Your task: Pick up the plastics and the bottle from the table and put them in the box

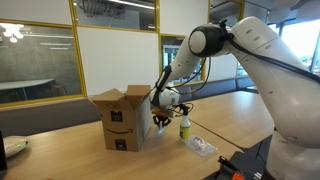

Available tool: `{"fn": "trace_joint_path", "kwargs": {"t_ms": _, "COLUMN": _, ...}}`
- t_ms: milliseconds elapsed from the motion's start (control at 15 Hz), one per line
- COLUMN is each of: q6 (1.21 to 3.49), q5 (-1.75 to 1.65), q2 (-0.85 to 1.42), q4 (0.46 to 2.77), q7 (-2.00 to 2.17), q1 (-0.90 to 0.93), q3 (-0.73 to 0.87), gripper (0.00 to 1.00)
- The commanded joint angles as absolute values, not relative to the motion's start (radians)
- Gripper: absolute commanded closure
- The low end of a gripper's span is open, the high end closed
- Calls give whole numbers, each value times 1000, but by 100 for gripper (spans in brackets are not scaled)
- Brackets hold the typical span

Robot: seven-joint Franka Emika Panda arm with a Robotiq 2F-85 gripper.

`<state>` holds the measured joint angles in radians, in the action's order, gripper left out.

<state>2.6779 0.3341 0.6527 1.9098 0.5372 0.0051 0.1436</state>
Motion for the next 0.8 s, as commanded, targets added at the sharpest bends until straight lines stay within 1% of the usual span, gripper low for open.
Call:
{"fn": "trace_joint_path", "kwargs": {"t_ms": 0, "q6": 2702, "q5": 284, "q2": 551, "q4": 1979, "q7": 567, "q1": 25, "q3": 210, "gripper": 83}}
{"fn": "trace_joint_path", "kwargs": {"t_ms": 67, "q6": 2703, "q5": 271, "q2": 535, "q4": 1982, "q7": 571, "q1": 27, "q3": 226, "gripper": 82}}
{"fn": "trace_joint_path", "kwargs": {"t_ms": 333, "q6": 2701, "q5": 206, "q2": 455, "q4": 1993, "q7": 582, "q1": 34, "q3": 270, "gripper": 83}}
{"fn": "trace_joint_path", "kwargs": {"t_ms": 733, "q6": 2658, "q5": 67, "q2": 358, "q4": 1919, "q7": 600, "q1": 58, "q3": 286, "gripper": 83}}
